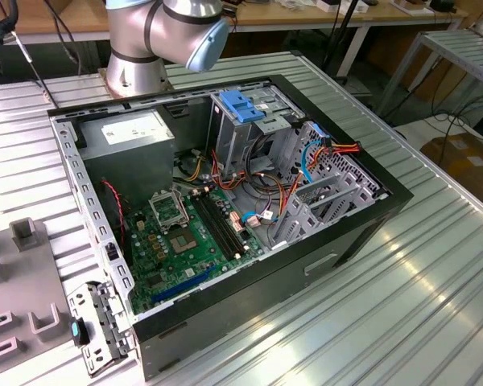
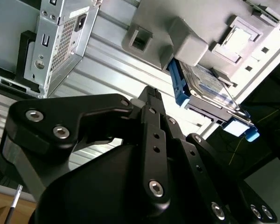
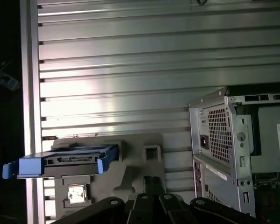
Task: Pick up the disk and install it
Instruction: 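Reach for the disk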
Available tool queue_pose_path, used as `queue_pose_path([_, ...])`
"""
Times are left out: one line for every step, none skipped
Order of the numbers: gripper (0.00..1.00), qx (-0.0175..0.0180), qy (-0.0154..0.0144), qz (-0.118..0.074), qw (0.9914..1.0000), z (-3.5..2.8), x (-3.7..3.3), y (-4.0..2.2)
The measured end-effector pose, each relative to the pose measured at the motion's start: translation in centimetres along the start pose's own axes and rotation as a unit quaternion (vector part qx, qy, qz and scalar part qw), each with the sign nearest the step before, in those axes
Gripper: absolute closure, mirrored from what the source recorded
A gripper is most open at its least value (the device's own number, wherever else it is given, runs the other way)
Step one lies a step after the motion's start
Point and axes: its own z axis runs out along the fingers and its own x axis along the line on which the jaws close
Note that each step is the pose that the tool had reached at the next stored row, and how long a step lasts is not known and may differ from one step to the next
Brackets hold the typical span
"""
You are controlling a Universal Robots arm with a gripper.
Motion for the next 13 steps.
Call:
queue_pose_path([0.89,0.0001,0.0005,-0.003,1.00000,0.02,0.06,0.01])
queue_pose_path([0.89,0.0001,0.0012,-0.006,0.99998,0.07,0.42,0.04])
queue_pose_path([0.89,0.0002,0.0014,-0.006,0.99998,0.08,0.73,0.08])
queue_pose_path([0.89,0.0002,0.0014,-0.006,0.99998,0.09,1.05,0.11])
queue_pose_path([0.89,0.0001,0.0014,-0.006,0.99998,0.12,1.43,0.11])
queue_pose_path([0.89,0.0000,0.0014,-0.006,0.99998,0.13,1.79,0.10])
queue_pose_path([0.89,0.0001,0.0014,-0.006,0.99998,0.15,2.34,0.08])
queue_pose_path([0.89,0.0000,0.0014,-0.006,0.99998,0.17,2.72,0.08])
queue_pose_path([0.89,0.0001,0.0015,-0.006,0.99998,0.18,3.04,0.09])
queue_pose_path([0.89,0.0001,0.0015,-0.006,0.99998,0.20,3.62,0.12])
queue_pose_path([0.89,0.0001,0.0016,-0.007,0.99998,0.22,3.95,0.15])
queue_pose_path([0.89,0.0001,0.0018,-0.007,0.99998,0.23,4.50,0.18])
queue_pose_path([0.89,0.0001,0.0019,-0.007,0.99998,0.25,4.90,0.20])
